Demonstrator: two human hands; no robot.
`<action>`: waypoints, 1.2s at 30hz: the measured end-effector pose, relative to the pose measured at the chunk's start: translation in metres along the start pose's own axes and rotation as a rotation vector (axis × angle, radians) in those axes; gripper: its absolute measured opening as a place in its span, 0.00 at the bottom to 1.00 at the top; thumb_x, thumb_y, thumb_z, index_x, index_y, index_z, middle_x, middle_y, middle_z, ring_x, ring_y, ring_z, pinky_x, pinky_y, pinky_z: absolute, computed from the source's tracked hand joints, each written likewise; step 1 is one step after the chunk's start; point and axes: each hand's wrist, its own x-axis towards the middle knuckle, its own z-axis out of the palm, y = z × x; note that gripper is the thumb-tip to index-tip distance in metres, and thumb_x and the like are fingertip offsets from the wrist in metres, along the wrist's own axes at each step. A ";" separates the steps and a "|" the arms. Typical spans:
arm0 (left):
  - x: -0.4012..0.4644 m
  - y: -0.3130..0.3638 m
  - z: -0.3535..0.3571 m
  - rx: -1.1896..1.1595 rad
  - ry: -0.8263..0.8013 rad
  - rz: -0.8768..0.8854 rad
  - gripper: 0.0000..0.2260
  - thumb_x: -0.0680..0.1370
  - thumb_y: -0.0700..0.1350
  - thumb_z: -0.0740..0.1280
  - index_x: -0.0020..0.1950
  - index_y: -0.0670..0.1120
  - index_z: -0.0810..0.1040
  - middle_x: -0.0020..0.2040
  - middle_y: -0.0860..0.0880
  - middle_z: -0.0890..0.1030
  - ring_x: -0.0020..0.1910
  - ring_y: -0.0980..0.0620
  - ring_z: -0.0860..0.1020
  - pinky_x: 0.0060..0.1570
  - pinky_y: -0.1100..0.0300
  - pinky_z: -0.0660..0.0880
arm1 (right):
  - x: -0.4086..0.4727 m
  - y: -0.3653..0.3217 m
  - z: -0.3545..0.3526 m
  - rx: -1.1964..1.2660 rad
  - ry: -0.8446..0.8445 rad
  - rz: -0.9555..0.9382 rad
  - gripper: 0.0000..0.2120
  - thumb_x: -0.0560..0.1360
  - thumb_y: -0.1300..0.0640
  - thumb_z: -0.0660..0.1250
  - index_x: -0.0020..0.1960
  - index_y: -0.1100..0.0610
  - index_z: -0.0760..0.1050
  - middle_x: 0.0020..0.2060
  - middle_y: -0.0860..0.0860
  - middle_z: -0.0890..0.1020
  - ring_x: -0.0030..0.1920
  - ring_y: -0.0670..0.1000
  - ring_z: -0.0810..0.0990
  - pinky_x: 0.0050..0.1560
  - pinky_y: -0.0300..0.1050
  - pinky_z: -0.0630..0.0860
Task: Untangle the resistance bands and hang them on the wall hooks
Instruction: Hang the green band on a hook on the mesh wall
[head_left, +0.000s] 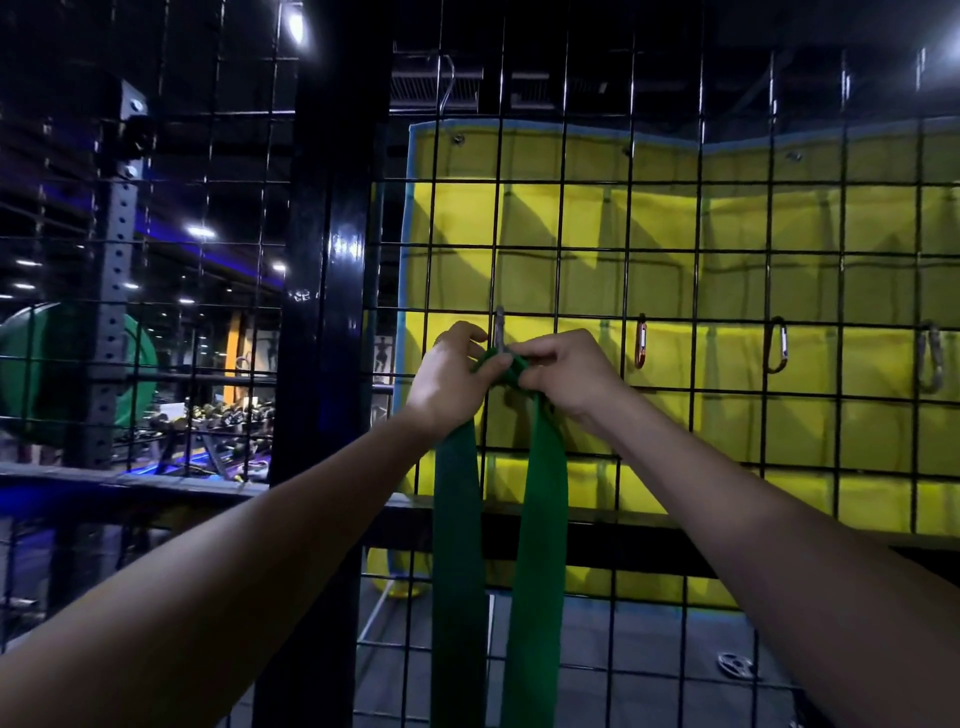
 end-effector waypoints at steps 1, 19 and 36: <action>-0.002 -0.001 -0.002 0.010 -0.008 0.021 0.17 0.75 0.46 0.69 0.61 0.42 0.71 0.51 0.47 0.76 0.47 0.51 0.77 0.41 0.65 0.73 | 0.001 -0.002 0.000 -0.029 -0.014 -0.003 0.18 0.69 0.71 0.68 0.58 0.60 0.79 0.49 0.54 0.82 0.49 0.52 0.79 0.51 0.44 0.76; 0.005 0.004 -0.007 0.414 0.190 0.121 0.05 0.73 0.45 0.70 0.46 0.54 0.79 0.54 0.58 0.77 0.42 0.56 0.74 0.40 0.60 0.65 | 0.015 -0.008 0.012 -0.542 0.211 -0.194 0.08 0.72 0.66 0.67 0.47 0.56 0.80 0.47 0.53 0.82 0.48 0.55 0.80 0.49 0.48 0.78; -0.048 -0.019 0.000 -0.101 0.008 0.110 0.29 0.69 0.29 0.64 0.68 0.48 0.72 0.57 0.53 0.73 0.58 0.56 0.72 0.46 0.80 0.67 | -0.031 0.026 0.013 -0.072 -0.063 -0.120 0.37 0.69 0.73 0.66 0.73 0.50 0.62 0.69 0.51 0.71 0.67 0.49 0.71 0.65 0.41 0.69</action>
